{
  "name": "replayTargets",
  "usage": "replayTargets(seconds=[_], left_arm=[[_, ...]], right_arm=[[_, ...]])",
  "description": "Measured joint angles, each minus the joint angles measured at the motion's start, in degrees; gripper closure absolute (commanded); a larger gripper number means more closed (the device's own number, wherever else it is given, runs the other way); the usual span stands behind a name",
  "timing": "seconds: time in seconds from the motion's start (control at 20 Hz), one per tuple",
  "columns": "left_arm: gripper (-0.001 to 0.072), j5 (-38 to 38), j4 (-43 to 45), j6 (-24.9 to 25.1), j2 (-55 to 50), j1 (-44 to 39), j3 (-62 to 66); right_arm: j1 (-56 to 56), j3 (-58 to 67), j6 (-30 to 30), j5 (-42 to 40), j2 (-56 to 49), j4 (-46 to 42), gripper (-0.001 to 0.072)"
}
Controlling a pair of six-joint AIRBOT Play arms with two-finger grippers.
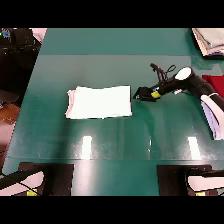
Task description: Fold the shirts.
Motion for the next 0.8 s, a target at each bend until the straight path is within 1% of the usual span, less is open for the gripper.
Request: replayTargets(seconds=[0.2,0.3,0.35,0.4,0.45,0.5,0.55,0.7,0.8], left_arm=[[0.0682,0.7,-0.2,0.5,0.0,0.0,-0.5],[0.0681,1.0,-0.3,0.8,0.0,0.0,-0.5],[0.0681,1.1,-0.3,0.9,0.0,0.0,-0.5],[0.0681,1.1,-0.3,1.0,0.0,0.0,-0.5],[0.0681,1.2,-0.4,1.1,0.0,0.0,-0.6],[0.0681,1.2,-0.4,1.2,0.0,0.0,-0.6],[0.0681,1.2,-0.4,1.3,0.0,0.0,-0.6],[0.0682,0.7,-0.5,1.4,0.0,0.0,-0.6],[0.0682,0.4,-0.7,1.4,0.0,-0.4,-0.6]], right_arm=[[1.5,-1.7,-4.1,-2.6,-5.2,9.8,0.003],[3.3,0.0,-5.1,-3.3,-8.0,13.2,0.0052],[4.3,1.3,-5.5,-3.7,-9.4,14.2,0.0167],[5.3,2.7,-5.8,-4.3,-10.8,14.7,0.0332],[6.3,4.3,-5.9,-4.8,-12.2,14.6,0.0439],[7.2,5.8,-6.1,-5.2,-13.2,14.7,0.0611],[8.0,7.2,-6.3,-5.9,-14.0,15.1,0.0694],[8.9,10.1,-6.8,-6.6,-14.5,15.7,0.0695],[7.5,11.2,-6.8,-6.2,-12.6,16.0,0.0695]])
